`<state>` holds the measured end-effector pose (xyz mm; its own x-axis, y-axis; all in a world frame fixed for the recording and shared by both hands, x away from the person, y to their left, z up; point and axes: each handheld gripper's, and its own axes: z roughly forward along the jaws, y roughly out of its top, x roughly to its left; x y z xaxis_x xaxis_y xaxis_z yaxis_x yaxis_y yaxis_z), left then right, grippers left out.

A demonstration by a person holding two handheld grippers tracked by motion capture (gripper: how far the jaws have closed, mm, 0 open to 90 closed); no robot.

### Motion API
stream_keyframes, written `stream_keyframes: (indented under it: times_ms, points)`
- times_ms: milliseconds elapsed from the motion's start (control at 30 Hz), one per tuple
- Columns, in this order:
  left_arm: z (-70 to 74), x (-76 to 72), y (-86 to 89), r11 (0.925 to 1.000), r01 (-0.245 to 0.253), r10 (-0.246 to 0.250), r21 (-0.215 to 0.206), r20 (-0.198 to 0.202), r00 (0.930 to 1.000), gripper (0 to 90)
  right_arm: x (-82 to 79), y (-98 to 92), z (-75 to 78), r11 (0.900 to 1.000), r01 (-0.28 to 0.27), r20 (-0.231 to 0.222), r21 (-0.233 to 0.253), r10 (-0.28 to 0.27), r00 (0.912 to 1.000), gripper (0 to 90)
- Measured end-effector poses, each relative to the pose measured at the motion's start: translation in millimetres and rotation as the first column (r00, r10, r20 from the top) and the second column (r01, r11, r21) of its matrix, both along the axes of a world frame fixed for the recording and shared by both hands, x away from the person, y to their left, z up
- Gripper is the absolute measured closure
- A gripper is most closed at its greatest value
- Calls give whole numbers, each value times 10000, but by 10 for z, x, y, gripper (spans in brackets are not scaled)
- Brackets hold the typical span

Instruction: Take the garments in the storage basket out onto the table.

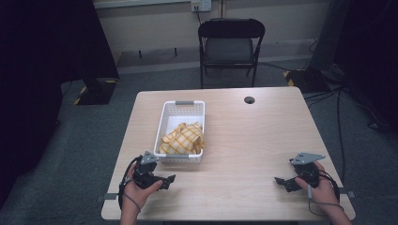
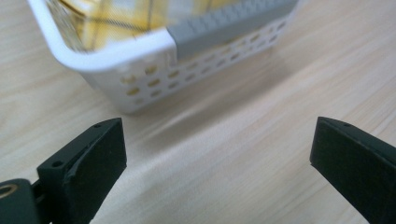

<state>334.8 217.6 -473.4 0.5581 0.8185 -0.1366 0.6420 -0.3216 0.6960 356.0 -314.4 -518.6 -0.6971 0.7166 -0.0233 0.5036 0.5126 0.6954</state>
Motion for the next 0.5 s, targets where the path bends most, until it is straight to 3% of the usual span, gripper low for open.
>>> stream_keyframes:
  times_ms: [200, 367, 500]
  points:
    - [179, 89, 3, 9998, 6, -6, -181, 15, 10000, 33, 0, 0, 0, 10000, -3, 2, 0, 3, 10000, 0]
    - [329, 233, -60, 9990, 117, -116, 439, -27, 9999, 37, 0, 0, 0, 10000, -1, 1, 0, 1, 10000, 0]
    - [393, 303, -90, 9993, 190, -191, 307, 25, 9998, 39, 0, 0, 0, 10000, -2, 0, 0, 2, 10000, 0]
